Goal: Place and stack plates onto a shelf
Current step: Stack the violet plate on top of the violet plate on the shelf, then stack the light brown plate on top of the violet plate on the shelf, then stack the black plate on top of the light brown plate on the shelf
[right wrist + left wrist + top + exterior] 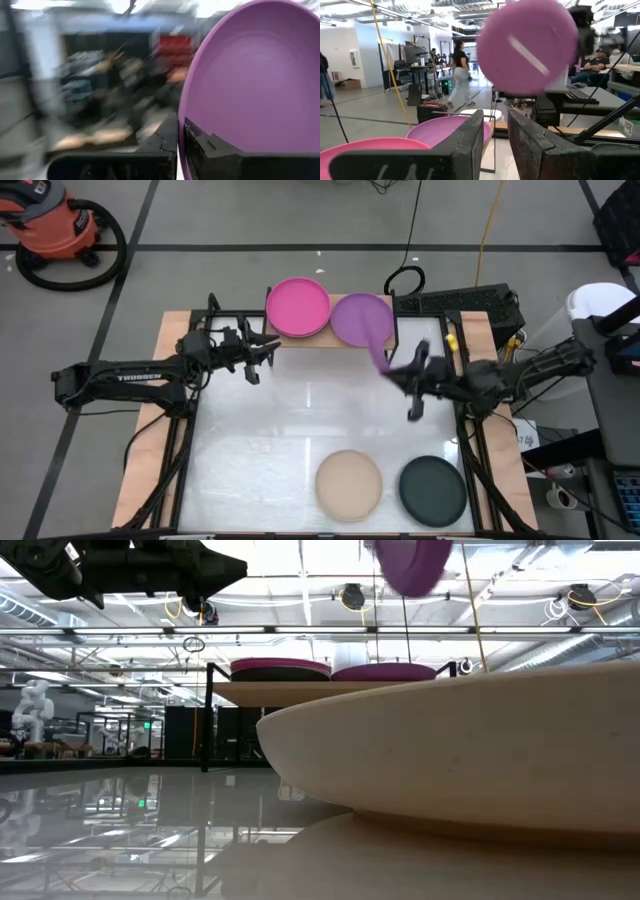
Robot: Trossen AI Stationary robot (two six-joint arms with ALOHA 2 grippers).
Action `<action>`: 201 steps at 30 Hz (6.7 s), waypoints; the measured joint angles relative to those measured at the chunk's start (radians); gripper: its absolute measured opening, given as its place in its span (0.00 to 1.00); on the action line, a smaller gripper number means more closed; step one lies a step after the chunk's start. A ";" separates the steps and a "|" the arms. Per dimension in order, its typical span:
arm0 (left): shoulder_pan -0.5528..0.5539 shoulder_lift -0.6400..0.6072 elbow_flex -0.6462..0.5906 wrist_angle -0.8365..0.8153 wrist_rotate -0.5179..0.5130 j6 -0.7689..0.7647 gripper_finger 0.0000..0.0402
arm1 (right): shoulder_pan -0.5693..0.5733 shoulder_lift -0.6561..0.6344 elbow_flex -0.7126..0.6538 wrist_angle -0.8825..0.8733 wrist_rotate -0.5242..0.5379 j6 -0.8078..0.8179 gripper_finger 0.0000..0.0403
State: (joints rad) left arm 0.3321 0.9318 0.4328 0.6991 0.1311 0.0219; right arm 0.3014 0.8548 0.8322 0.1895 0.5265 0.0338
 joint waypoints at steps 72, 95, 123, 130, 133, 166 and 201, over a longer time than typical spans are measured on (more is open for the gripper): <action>-0.306 0.095 0.149 -0.434 0.043 0.296 0.24 | -0.264 0.114 0.116 -0.304 -0.189 -0.083 0.42; -0.729 0.854 0.536 -0.598 0.022 0.793 0.24 | -0.083 0.017 -0.060 -0.133 -0.081 -0.099 0.42; -0.746 1.000 0.720 -0.754 -0.084 1.067 0.51 | -0.083 0.018 -0.060 -0.151 -0.082 -0.072 0.42; -0.725 1.057 0.721 -0.722 -0.081 1.085 0.38 | -0.083 0.019 -0.060 -0.159 -0.082 -0.068 0.42; -0.720 1.057 0.721 -0.723 -0.113 1.079 0.23 | -0.083 0.018 -0.060 -0.160 -0.082 -0.064 0.42; -0.075 0.820 1.106 -1.155 -0.383 1.453 0.05 | -0.011 -0.091 -0.060 0.122 -0.086 -0.282 0.42; 0.026 0.718 1.457 -1.505 -0.284 0.994 0.42 | -0.011 -0.102 -0.060 -0.018 -0.083 -0.237 0.42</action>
State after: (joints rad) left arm 0.3583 1.6494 1.8899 -0.8058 -0.1528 1.0158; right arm 0.2909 0.7528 0.7719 0.1718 0.4433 -0.2036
